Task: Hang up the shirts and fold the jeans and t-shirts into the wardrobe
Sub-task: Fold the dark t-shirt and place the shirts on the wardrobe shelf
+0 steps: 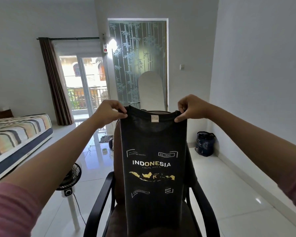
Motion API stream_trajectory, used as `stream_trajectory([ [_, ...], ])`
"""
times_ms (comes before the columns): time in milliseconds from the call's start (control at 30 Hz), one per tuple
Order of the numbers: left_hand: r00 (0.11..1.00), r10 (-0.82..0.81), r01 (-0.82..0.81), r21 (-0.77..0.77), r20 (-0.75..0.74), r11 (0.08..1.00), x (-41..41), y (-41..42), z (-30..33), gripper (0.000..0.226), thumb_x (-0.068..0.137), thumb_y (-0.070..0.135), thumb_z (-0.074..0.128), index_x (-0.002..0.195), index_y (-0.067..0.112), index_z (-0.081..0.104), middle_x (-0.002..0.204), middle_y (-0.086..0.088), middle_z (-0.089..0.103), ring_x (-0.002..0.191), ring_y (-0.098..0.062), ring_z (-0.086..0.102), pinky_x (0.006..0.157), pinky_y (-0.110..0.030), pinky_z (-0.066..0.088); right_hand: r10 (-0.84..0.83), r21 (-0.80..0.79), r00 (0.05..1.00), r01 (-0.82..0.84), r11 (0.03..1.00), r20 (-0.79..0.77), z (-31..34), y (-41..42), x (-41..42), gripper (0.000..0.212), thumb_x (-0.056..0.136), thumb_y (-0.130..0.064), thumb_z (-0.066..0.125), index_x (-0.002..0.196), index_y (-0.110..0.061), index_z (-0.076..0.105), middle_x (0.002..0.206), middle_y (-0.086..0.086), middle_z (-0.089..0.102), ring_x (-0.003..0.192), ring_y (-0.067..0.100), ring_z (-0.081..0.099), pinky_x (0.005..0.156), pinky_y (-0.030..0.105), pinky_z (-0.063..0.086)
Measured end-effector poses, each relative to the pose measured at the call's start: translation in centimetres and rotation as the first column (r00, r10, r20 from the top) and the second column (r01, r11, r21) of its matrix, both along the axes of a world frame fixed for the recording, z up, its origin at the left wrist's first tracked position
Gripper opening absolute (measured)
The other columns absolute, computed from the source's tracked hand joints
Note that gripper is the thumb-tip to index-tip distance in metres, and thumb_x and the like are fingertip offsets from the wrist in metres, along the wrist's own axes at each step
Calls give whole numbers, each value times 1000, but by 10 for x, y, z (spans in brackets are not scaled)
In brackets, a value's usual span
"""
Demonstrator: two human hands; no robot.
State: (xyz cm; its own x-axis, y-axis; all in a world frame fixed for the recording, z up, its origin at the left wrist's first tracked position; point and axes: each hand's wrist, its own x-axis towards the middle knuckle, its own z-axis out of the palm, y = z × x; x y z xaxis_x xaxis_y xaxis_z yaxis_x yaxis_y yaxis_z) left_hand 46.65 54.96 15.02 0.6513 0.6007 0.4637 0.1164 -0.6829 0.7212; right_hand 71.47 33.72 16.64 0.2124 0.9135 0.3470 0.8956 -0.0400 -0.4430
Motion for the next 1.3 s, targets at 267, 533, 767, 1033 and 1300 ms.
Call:
stream_trajectory([
  [267, 997, -60, 67, -141, 52, 988, -2, 3, -4, 23, 77, -12, 68, 75, 11, 66, 88, -11, 63, 80, -23, 61, 71, -25, 58, 82, 127, 981, -61, 990, -174, -9, 19, -1, 34, 66, 2, 80, 65, -16, 51, 67, 0, 49, 64, 10, 46, 59, 15, 41],
  [533, 998, -34, 20, -245, -55, 969, -6, 21, -9, 23, 74, -14, 69, 76, 9, 70, 64, 2, 68, 64, -11, 64, 58, -17, 55, 76, 90, 966, -55, 994, -247, -15, 34, 9, 20, 67, 1, 81, 70, -11, 65, 72, 1, 63, 71, 12, 59, 59, 19, 51],
  [767, 997, -79, 72, -274, -12, 959, 1, 30, -10, 36, 74, -15, 67, 62, 19, 73, 88, -14, 63, 81, -24, 62, 72, -29, 59, 88, 95, 919, -56, 994, -383, -14, 40, 7, 22, 69, 6, 78, 72, -10, 63, 80, 7, 62, 73, 13, 63, 56, 18, 52],
  [1033, 999, -45, 43, -270, 0, 962, 11, 28, -5, 27, 78, -16, 64, 82, 11, 69, 88, -12, 61, 82, -22, 60, 61, -17, 56, 25, 105, 952, 7, 994, -305, -13, 49, 10, 20, 69, 2, 80, 75, -9, 65, 76, 5, 61, 70, 16, 60, 53, 14, 49],
  [1300, 996, -46, 69, -353, 73, 933, 18, 31, -9, 27, 77, -20, 61, 76, 6, 65, 82, -11, 58, 80, -24, 60, 63, -22, 59, 80, 129, 850, -14, 992, -521, -19, 56, 20, 29, 69, 14, 73, 66, -10, 57, 71, 12, 51, 69, 29, 53, 65, 31, 55],
])
